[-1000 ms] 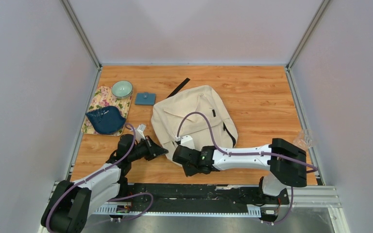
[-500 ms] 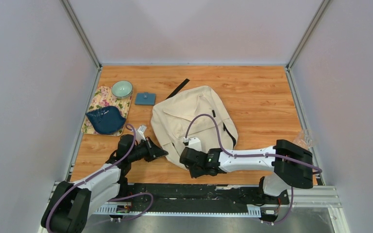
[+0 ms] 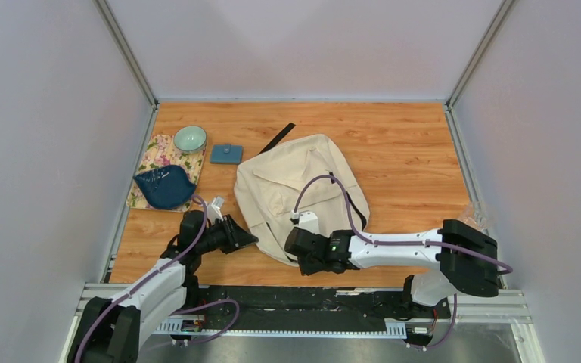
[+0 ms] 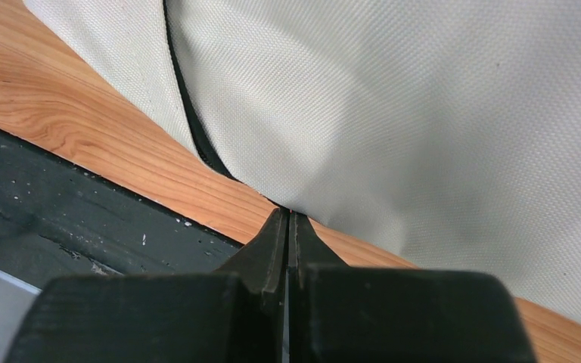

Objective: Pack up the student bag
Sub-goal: Zip the student bag at the center of the board.

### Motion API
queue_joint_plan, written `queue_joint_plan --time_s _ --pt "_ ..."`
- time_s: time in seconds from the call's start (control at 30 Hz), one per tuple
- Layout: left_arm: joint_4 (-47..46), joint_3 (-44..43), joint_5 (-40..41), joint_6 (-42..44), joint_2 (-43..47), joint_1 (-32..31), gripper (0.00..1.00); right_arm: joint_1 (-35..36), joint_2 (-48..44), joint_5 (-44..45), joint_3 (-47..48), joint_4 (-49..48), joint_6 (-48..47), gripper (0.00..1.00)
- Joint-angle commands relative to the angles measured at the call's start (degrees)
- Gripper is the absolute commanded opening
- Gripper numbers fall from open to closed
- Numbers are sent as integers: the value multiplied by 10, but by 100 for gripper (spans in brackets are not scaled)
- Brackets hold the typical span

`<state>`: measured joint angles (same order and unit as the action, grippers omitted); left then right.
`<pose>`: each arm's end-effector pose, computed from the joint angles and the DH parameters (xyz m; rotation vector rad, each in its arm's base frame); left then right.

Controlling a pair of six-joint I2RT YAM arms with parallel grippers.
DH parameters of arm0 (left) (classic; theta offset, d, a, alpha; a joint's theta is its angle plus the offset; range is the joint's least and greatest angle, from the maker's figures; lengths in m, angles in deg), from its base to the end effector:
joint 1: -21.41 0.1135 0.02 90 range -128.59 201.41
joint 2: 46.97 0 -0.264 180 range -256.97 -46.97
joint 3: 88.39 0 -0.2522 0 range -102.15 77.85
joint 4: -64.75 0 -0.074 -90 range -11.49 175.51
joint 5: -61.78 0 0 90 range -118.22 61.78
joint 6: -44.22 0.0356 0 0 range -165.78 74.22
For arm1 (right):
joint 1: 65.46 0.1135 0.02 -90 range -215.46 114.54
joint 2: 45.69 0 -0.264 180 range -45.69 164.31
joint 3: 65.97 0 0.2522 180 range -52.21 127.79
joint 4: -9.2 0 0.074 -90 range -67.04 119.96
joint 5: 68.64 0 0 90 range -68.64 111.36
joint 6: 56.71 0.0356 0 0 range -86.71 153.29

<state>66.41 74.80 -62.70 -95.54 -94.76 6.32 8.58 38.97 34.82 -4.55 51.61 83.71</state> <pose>0.1356 -0.0574 0.1235 -0.3105 2.2961 -1.2684 0.0827 0.2592 0.1779 -0.4880 2.6719 0.3691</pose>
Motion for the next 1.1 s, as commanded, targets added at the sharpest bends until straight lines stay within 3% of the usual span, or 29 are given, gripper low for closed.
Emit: queue_joint_plan --time_s 0.0,0.03,0.17,0.33,0.53,0.7,0.87,1.07 --pt "77 -20 4 50 19 10 41 -6 -22 18 9 29 -17 0" --pt "92 -37 4 57 33 9 56 -6 -21 17 17 22 -20 0" --pt "192 -75 41 51 75 10 70 -7 -13 19 36 23 -28 0" --pt "215 -38 29 -46 161 6 73 -7 3 12 47 16 -35 0" --pt "194 4 70 -146 208 -58 74 -7 9 -1 43 0 -31 0" --pt "124 25 106 -176 178 -124 75 -7 5 -5 38 -6 -30 0" --pt "-36 52 124 -212 112 -164 75 -6 2 -11 35 -5 -27 0" --pt "-65 12 109 -192 7 -188 75 -7 1 -17 31 -9 -26 0"
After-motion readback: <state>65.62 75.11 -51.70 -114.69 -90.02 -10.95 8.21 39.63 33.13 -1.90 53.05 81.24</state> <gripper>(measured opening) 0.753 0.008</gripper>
